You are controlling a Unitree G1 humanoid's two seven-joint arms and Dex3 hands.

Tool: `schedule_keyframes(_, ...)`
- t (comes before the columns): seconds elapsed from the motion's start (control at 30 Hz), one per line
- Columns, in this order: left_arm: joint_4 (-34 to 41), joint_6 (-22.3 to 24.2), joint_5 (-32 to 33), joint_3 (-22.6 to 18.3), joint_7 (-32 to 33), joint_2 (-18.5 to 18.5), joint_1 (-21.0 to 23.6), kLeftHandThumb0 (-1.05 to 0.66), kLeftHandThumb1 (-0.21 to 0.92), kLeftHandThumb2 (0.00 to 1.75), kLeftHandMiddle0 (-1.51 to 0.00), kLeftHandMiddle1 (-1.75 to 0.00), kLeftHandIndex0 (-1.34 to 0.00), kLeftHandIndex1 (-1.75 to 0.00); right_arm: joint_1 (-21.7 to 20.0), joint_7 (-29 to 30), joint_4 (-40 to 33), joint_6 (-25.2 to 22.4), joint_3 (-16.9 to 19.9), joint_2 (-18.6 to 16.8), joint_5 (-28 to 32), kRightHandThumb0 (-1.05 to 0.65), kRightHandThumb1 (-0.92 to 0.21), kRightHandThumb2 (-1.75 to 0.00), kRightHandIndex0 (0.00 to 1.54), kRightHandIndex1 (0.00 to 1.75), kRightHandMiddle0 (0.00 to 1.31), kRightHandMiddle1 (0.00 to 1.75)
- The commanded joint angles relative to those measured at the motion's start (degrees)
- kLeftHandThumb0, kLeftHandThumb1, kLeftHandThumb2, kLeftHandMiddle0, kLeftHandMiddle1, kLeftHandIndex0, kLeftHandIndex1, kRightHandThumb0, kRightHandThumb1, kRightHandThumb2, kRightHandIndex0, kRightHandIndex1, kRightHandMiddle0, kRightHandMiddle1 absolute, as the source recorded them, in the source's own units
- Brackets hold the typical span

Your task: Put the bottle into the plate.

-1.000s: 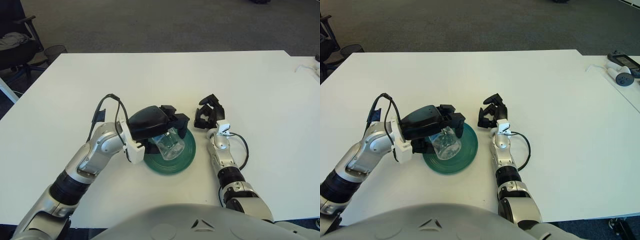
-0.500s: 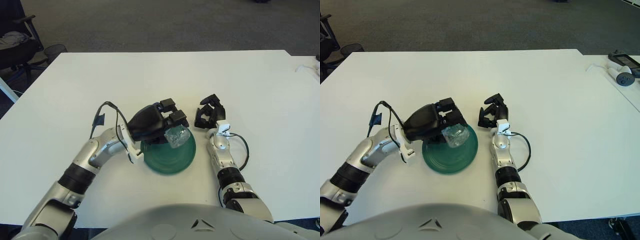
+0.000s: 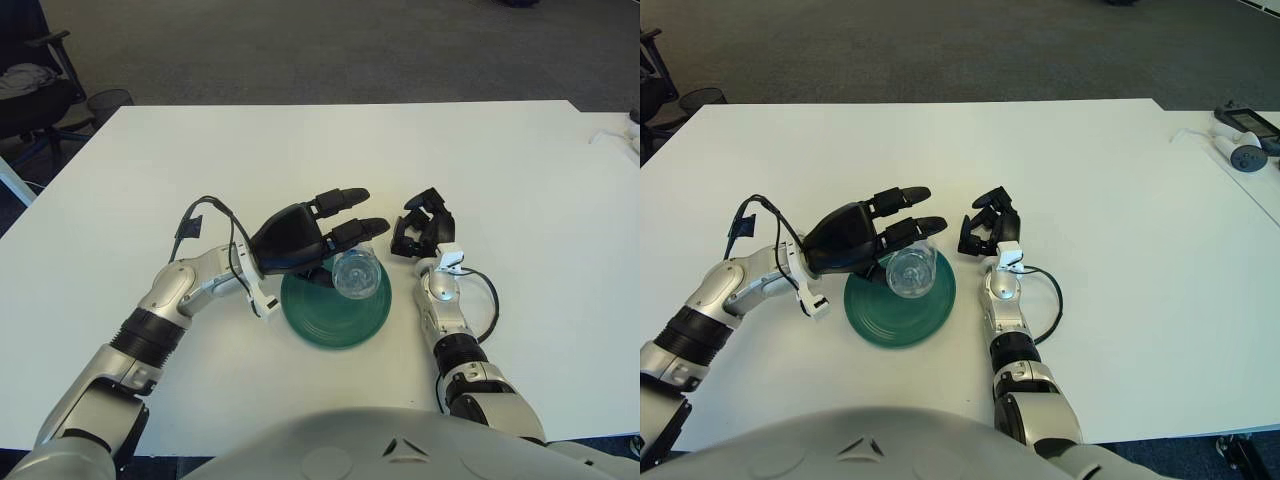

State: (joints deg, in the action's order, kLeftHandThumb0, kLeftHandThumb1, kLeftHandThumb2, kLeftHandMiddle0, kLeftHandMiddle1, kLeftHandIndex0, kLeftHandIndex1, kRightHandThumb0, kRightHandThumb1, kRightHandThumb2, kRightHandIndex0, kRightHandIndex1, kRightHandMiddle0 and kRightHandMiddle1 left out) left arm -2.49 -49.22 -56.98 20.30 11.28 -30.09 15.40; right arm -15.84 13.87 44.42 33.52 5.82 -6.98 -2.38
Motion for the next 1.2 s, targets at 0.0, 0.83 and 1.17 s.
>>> schedule_keyframes(0.0,-0.67,-0.24,-0.63,0.17,0.87,-1.51,1.56,-1.05,0.92,0.75,-0.06,0.0,0.0,-0.16,7.06,1.78,10.68,-2.5,1.54,0.08,0.74,0.0,0.01,-1.66,0.87,1.66,0.63,1.75)
schedule_keyframes(0.83,-2.54,-1.27,5.5,0.53,-5.58,-2.44,3.37,-1.05,0.92,0.73,-0.09,-0.01,0.0,-0.29,7.08,1.08,8.57,-5.48,0.17,0.08,-0.23,0.0,-0.05,-1.6,0.84,1.67,0.58,1.75)
schedule_keyframes(1.17,-3.26,-1.79,6.78,0.17,-6.38,-2.48,4.37,-1.05,0.92,0.72,-0.1,-0.01,0.0,-0.35,7.15,-0.59,7.98,-6.84,-0.21,0.54,-0.36,0.0,-0.05,-1.61,0.83,1.69,0.58,1.75)
